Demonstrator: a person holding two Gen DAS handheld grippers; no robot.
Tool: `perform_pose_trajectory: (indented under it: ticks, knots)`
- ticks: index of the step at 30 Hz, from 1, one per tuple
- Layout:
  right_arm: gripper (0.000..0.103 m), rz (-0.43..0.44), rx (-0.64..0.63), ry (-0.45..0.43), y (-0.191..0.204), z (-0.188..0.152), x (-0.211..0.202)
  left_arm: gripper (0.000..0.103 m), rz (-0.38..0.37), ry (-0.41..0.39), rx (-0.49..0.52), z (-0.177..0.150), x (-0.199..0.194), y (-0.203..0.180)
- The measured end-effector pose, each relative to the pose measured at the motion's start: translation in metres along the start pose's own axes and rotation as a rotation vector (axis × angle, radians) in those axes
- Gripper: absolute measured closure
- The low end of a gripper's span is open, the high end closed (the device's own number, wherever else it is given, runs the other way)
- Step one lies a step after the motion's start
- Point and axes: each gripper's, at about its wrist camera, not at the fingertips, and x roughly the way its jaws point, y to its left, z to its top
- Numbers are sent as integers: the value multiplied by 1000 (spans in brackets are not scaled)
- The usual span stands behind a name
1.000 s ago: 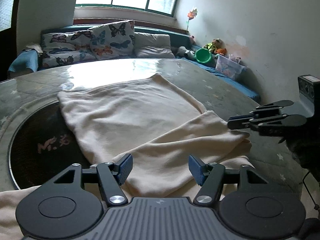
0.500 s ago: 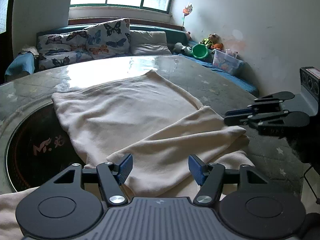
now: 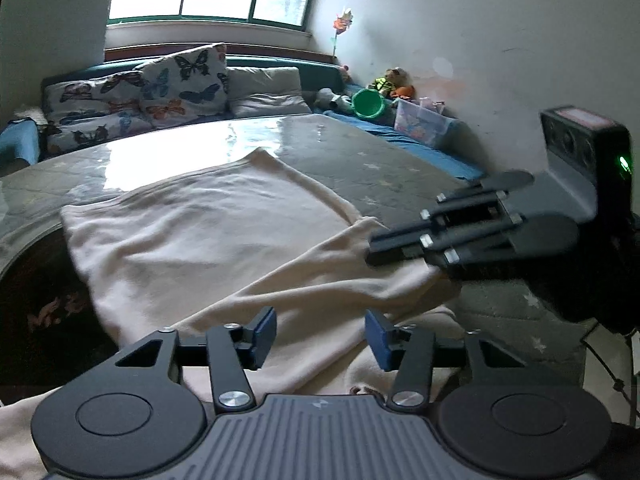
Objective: Fold clothes
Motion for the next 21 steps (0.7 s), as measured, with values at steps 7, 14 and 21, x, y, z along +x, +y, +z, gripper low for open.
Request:
perform_pose_trajectory:
  ticks: [7,14,21]
  knots:
    - [92,-77,33,29,-23,-1,24,67,-19,30,5,-4,9,-1]
    - [93,-75,43,26,-27,-5,25,83,-21,50,6,-10,10,2]
    - [93,-75,39,30,-26,-4,21,96,-6,51,33,-13,8,-2]
